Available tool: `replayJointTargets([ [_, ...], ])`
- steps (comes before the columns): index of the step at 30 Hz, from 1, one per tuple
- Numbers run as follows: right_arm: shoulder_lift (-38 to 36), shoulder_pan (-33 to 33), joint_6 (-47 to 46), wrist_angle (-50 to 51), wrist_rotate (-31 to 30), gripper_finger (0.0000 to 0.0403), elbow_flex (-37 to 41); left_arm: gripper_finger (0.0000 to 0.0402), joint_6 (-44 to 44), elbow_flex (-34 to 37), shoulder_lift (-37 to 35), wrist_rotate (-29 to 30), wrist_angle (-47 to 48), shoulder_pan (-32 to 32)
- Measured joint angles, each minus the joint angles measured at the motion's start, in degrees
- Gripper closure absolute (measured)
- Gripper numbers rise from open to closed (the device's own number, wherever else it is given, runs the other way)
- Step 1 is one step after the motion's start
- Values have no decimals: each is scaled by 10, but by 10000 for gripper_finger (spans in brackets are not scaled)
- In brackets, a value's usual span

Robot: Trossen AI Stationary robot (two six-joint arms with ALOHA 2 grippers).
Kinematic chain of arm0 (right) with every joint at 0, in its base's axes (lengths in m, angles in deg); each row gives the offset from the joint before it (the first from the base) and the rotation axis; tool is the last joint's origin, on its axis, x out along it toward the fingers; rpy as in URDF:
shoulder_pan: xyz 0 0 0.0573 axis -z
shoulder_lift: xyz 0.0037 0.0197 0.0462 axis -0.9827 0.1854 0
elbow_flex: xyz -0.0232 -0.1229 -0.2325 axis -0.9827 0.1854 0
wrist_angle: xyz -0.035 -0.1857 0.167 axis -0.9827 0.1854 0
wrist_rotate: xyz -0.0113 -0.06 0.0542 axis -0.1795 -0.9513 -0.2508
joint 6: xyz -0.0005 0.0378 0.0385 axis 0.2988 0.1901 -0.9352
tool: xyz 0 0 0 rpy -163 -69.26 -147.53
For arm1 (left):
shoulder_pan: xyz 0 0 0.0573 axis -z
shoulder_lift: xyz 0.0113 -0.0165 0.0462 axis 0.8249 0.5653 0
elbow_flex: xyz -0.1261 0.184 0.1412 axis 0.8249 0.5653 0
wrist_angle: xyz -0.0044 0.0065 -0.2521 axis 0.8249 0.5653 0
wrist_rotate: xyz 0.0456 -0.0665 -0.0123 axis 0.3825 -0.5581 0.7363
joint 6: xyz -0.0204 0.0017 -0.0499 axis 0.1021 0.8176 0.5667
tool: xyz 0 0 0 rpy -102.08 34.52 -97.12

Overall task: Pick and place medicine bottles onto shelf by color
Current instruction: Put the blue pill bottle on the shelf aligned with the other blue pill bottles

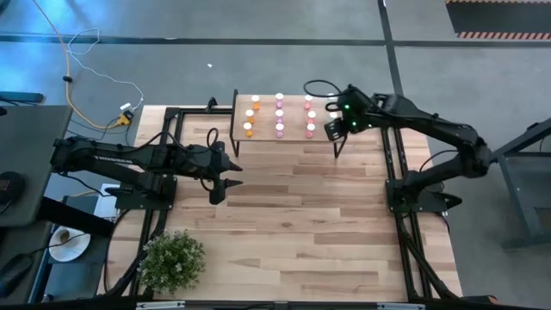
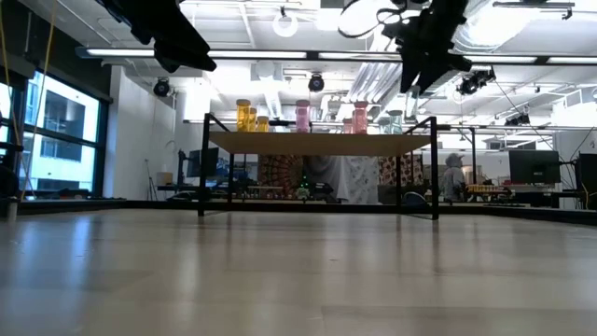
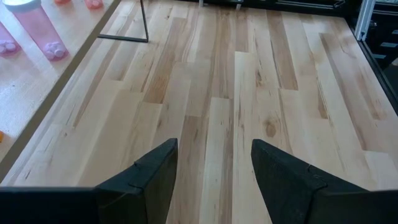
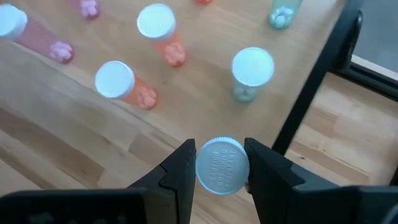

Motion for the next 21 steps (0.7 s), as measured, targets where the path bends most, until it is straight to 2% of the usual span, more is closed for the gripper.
replayJointTargets([
  [12,57,-31,7,11,-8,288,-12,206,-1,0,0,0,0,0],
  [21,61,-21,9,14,-21,288,-12,206,0,0,0,0,0,0],
])
